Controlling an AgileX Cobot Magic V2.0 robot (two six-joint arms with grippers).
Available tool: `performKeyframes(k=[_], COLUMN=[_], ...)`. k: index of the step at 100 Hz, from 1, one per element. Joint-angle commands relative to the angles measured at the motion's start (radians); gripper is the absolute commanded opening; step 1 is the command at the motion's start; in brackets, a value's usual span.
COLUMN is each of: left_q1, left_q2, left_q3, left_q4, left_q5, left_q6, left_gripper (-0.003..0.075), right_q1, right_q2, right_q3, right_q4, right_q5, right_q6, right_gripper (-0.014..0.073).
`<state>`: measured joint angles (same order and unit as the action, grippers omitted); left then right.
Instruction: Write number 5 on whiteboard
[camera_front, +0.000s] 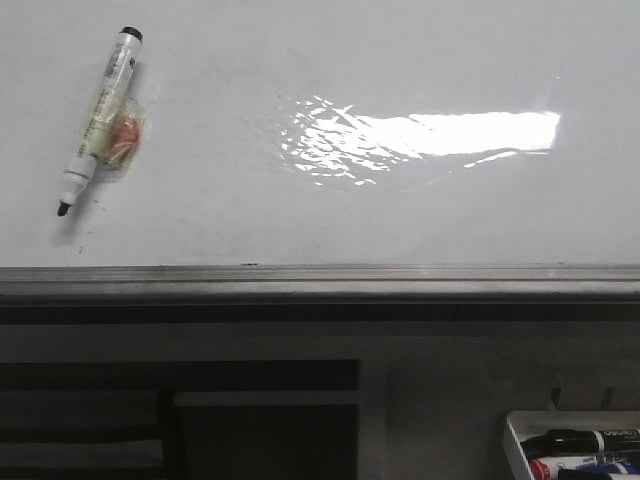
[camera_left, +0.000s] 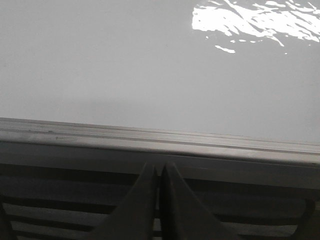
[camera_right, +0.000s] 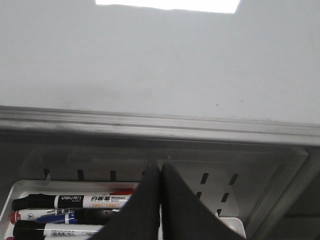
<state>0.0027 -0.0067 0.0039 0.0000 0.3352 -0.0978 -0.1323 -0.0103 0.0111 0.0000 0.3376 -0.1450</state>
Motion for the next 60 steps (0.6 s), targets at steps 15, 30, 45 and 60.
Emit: performKeyframes(k=[15,30,45,60], left_q1=[0.002,0.002,0.002,0.002], left_q2=[-0.028,-0.028,-0.028,-0.028], left_q3=[0.017,0.017,0.017,0.017], left_q4=[0.000,-0.010,-0.015,-0.015], left_q5=[-0.064,-0.074,-0.094,-0.122], left_q6=[-0.002,-0.002,-0.002,-0.002], left_gripper=[-0.0020,-0.0020,-0.0020,-0.0020], right_q1=[0.002,0.002,0.002,0.002], right_q2=[-0.019,-0.019,-0.019,-0.019], right_q3=[0.027,0.027,0.027,0.027], right_q4=[-0.010,-0.010,-0.010,-0.010], right_q5=[-0.019,-0.019,-0.019,-0.019], right_q6=[-0.003,-0.003,-0.003,-0.003], right_gripper=[-0.0050,-0.0050,-0.0050,-0.0050])
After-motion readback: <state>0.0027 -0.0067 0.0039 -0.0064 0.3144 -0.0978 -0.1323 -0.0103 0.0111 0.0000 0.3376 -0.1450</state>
